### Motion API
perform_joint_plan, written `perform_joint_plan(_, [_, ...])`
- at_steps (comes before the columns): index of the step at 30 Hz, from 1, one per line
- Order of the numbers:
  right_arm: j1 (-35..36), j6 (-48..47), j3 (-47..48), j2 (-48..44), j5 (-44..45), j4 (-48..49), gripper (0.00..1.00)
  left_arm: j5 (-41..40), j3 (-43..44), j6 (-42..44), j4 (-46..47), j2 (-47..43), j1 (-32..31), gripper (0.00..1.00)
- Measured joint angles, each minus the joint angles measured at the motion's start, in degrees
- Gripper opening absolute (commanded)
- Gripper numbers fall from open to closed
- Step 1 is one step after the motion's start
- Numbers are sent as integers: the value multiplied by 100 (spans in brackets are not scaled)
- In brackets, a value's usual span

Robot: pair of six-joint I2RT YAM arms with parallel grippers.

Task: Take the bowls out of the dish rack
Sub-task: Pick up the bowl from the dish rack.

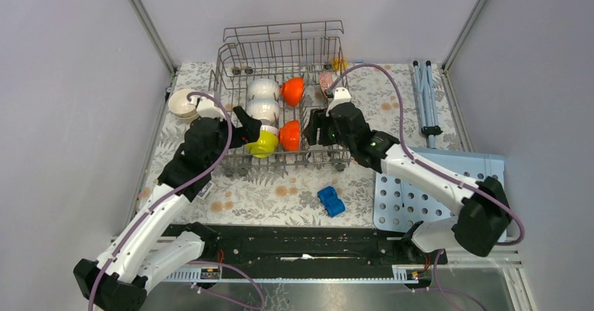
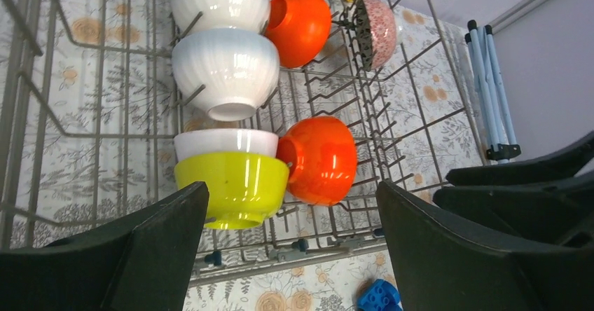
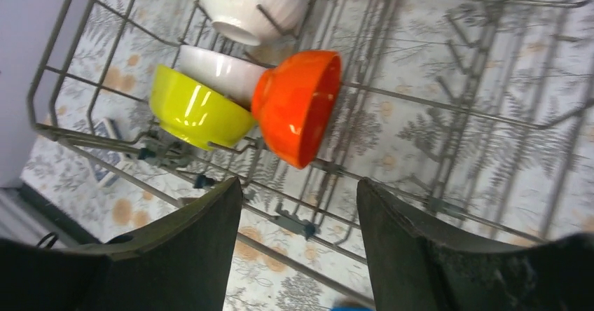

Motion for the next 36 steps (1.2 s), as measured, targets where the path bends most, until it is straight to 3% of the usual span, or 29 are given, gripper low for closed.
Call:
perform_joint_plan(17, [-1019,1611,48,1554,-2105,2033,63,-254,-417,-195,-85,-498,0,93])
perform_joint_plan(36, [-1025,1641,234,2133,-2524,1934,57,-208,-424,-264,-83,-448,0,93])
